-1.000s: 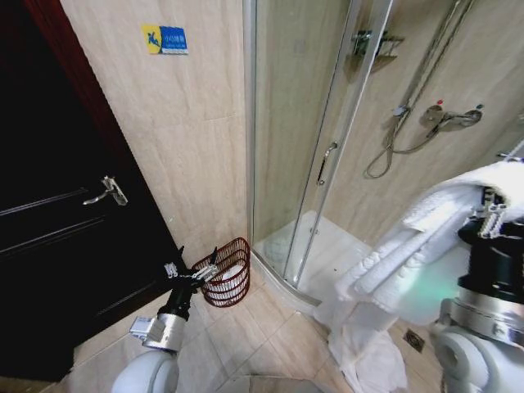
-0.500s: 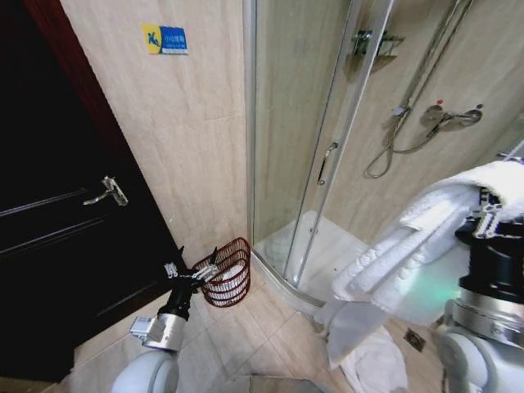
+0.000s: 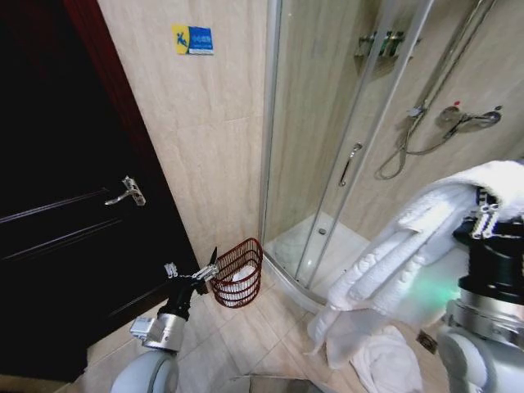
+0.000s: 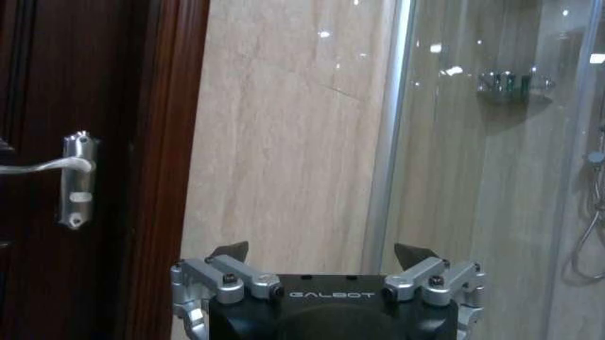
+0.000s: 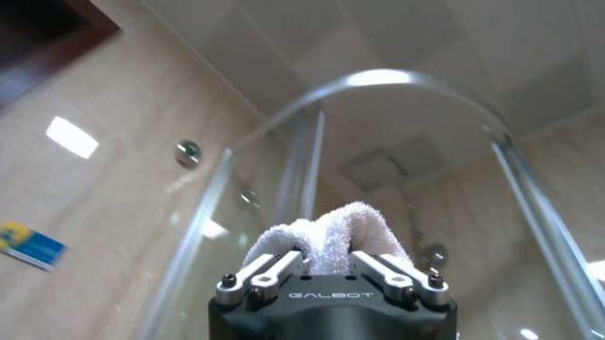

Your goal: Discard the used towel into the hamper.

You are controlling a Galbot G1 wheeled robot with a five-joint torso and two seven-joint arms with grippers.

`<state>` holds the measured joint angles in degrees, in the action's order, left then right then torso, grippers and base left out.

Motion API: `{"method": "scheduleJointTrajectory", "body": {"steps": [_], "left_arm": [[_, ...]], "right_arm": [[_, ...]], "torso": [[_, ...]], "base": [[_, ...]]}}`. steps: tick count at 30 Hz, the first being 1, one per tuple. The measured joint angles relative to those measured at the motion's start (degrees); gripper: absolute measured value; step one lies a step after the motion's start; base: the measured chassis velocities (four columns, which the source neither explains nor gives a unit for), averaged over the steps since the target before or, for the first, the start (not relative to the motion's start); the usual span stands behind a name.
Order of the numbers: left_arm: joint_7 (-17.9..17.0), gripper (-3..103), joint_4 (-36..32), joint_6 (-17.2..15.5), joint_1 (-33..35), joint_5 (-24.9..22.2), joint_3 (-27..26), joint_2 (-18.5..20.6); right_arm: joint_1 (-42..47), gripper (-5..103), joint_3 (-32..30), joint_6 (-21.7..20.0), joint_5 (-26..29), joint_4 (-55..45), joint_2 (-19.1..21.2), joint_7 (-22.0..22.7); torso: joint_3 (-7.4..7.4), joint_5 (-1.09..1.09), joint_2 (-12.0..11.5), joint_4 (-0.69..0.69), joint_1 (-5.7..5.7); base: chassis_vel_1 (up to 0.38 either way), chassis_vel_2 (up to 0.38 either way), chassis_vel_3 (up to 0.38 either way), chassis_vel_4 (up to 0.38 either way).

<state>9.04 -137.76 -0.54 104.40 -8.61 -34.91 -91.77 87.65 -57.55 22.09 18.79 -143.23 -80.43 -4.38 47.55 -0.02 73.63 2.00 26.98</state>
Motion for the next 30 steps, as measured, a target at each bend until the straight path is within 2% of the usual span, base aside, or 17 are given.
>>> {"method": "scheduleJointTrajectory", "body": {"steps": [4, 9, 30], "left_arm": [[0.0, 100, 0.0, 0.0, 0.0, 0.0, 0.0, 0.0], [0.0, 100, 0.0, 0.0, 0.0, 0.0, 0.0, 0.0], [0.0, 100, 0.0, 0.0, 0.0, 0.0, 0.0, 0.0]], "right_arm": [[-0.5, 10, -0.1, 0.7, 1.9, 0.0, 1.6, -1.8], [-1.5, 10, -0.2, 0.0, 4.1, 0.0, 3.4, -2.1], [-3.6, 10, -2.0, -2.3, 5.5, 0.0, 5.8, -1.4]], "torso": [[0.00, 0.03, 0.0, 0.00, 0.00], [0.00, 0.03, 0.0, 0.00, 0.00], [0.00, 0.02, 0.0, 0.01, 0.00]], "base": [[0.000, 0.000, 0.000, 0.000], [0.000, 0.000, 0.000, 0.000], [0.042, 0.044, 0.045, 0.048]]}}
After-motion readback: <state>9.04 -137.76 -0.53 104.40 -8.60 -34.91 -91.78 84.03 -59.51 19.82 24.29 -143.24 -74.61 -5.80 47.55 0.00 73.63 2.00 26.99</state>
